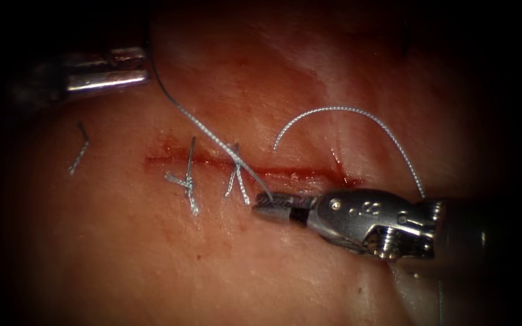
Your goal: Wound Closure
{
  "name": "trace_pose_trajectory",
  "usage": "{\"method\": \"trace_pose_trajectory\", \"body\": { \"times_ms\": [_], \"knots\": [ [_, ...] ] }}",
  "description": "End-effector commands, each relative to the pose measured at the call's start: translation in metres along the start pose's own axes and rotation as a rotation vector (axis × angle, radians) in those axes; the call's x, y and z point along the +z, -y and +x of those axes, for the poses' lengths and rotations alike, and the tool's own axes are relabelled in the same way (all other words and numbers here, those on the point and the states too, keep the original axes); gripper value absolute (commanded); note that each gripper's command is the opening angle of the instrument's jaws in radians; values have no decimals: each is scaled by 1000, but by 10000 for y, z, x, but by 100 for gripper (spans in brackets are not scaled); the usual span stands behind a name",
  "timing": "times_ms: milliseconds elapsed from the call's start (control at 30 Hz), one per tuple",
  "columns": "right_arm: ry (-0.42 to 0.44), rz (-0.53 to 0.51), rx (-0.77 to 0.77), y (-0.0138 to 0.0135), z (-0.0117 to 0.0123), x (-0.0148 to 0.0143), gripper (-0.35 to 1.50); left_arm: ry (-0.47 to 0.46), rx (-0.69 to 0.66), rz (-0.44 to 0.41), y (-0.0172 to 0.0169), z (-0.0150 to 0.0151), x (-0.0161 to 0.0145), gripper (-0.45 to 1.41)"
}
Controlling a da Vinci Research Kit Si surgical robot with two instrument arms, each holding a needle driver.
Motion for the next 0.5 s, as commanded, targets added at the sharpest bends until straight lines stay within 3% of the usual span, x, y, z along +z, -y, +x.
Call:
{"method": "trace_pose_trajectory", "body": {
  "times_ms": [33,100,300,367,467,500],
  "knots": [
    [6,19,-7,5,-5,2,-35,-3,3,-4,-3,-5,7,-45],
    [12,25,-9,8,-6,-4,-35,-5,5,-5,-4,-6,8,-45],
    [40,74,-21,56,-10,-63,-35,-30,24,-42,-23,-11,29,-45],
    [44,122,-32,102,5,-83,-35,-42,27,-52,-27,-9,35,-45],
    [44,155,-41,145,23,-87,-35,-48,29,-57,-26,-10,35,-45],
    [44,155,-41,145,23,-87,-35,-48,29,-57,-26,-10,35,-45]
  ]
}}
